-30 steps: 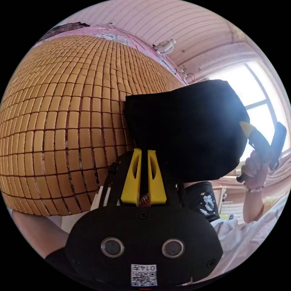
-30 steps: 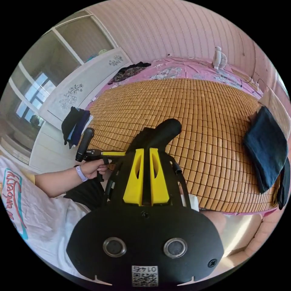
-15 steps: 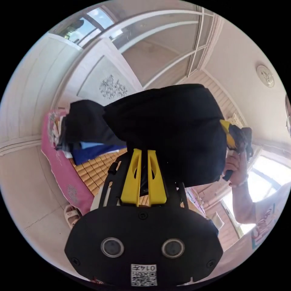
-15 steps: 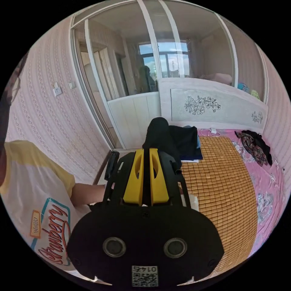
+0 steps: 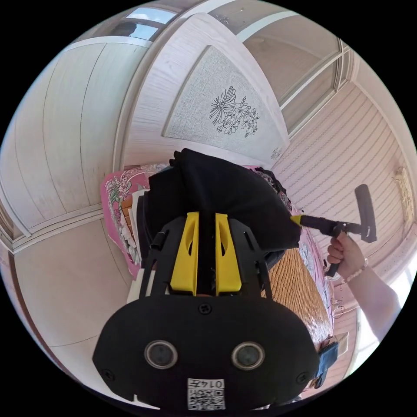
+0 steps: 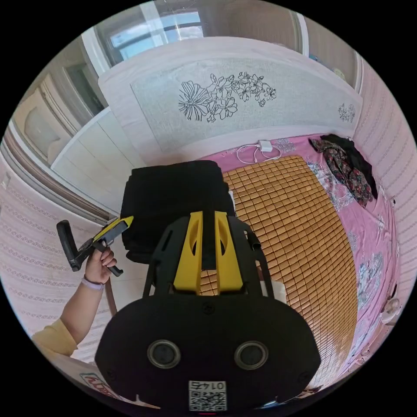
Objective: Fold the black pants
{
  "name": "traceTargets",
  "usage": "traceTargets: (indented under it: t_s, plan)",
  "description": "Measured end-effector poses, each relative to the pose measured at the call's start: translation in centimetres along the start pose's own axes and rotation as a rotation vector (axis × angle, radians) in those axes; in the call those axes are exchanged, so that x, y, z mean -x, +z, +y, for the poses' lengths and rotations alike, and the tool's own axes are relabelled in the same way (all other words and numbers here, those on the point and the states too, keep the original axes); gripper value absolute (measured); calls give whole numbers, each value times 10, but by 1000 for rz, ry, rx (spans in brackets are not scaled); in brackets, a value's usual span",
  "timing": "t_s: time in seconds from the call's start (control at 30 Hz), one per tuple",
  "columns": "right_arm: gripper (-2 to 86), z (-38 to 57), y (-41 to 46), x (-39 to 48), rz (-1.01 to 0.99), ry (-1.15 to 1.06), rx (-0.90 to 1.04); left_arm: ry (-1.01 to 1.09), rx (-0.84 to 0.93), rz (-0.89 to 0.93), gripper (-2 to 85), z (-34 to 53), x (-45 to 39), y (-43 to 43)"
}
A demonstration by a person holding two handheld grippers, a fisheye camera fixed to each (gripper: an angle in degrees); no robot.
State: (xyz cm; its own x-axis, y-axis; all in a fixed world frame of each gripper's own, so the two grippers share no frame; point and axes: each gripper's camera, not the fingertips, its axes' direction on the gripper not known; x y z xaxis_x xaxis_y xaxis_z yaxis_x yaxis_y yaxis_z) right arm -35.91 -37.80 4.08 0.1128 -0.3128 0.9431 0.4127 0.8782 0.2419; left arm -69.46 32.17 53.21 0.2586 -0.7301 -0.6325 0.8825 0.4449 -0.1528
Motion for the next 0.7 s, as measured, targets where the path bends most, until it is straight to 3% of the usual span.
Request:
traceTargets:
  t_s: [0.1, 0.27, 0.4, 0.5, 0.7]
  plan:
    - [53, 13, 24, -1, 5, -52, 11, -6, 24, 25, 64, 15, 6, -6]
    - [59, 69, -37, -18, -22, -86, -126, 143, 27, -39, 49, 98, -4, -62]
    - [62, 224, -108, -37, 53, -110, -174, 390, 17, -105, 3, 188, -45, -105]
    - [61, 381, -153, -57, 204, 80, -122, 619, 75, 55, -7, 271, -105, -116]
    - [62, 709, -259, -55, 430, 750, -9, 990, 322, 695, -6, 436, -277, -108]
